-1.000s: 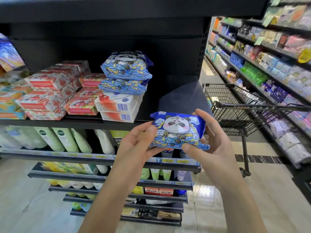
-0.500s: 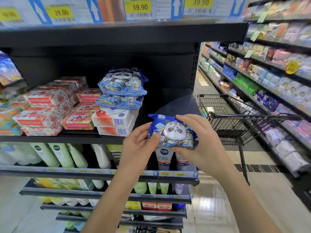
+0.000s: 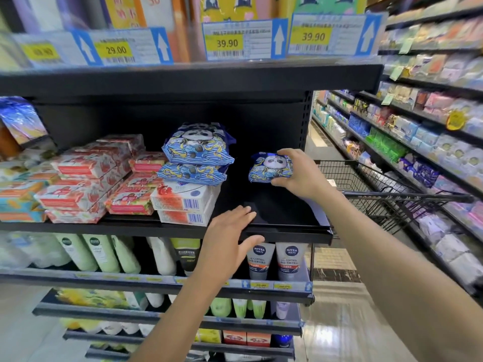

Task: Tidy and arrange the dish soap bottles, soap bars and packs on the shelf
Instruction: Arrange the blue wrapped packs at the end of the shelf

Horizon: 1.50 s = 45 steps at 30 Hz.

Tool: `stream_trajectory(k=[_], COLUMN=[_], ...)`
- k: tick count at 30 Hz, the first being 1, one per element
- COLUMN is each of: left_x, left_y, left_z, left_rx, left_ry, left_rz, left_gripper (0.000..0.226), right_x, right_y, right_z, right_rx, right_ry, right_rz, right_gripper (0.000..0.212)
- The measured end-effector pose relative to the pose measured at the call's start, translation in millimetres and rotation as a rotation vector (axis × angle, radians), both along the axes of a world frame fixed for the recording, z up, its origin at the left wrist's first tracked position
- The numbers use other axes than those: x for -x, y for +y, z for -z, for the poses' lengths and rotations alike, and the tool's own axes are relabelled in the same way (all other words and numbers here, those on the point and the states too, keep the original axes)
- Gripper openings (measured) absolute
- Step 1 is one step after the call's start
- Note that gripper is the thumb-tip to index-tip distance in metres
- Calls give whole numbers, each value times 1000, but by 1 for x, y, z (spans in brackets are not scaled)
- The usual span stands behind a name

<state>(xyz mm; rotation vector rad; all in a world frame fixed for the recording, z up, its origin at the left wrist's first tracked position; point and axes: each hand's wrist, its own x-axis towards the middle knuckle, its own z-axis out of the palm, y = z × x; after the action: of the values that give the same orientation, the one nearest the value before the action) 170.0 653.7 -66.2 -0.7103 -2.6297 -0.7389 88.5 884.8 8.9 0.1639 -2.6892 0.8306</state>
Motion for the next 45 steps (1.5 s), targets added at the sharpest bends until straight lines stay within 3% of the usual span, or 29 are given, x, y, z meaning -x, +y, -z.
stream_trajectory(k=[10, 17, 20, 24, 27, 31, 37, 41, 45], left_x=[3, 7, 8, 7, -2, -21, -34, -9, 22], left_y=[-1, -1, 1, 0, -3, -17, -61, -94, -111], left_z=[5, 12, 14, 12, 1, -19, -81, -110, -113], left_rx=[1, -4, -20, -33, -150, -352, -579, -506, -392], left_ry=[30, 56, 65, 55, -1, -80, 90, 172, -13], left_rz=[10, 17, 6, 5, 32, 86, 0, -121, -227], left_gripper=[58, 57, 56, 56, 52, 38, 20, 32, 63], right_x=[32, -12, -30, -29, -21, -17, -25, -32, -42], right_y=[-5, -51, -78, -104, -112, -115, -104, -85, -73], right_z=[-1, -57, -83, -89, -85, -82, -79, -73, -68], right_rx=[-37, 111, 155, 12, -25, 15, 141, 300, 342], right_ry=[-210, 112, 107, 28, 0, 75, 169, 196, 213], right_rz=[-1, -158, -327, -377, -330, -304, -264, -176, -147], right_gripper=[87, 72, 78, 94, 103, 89, 79, 75, 70])
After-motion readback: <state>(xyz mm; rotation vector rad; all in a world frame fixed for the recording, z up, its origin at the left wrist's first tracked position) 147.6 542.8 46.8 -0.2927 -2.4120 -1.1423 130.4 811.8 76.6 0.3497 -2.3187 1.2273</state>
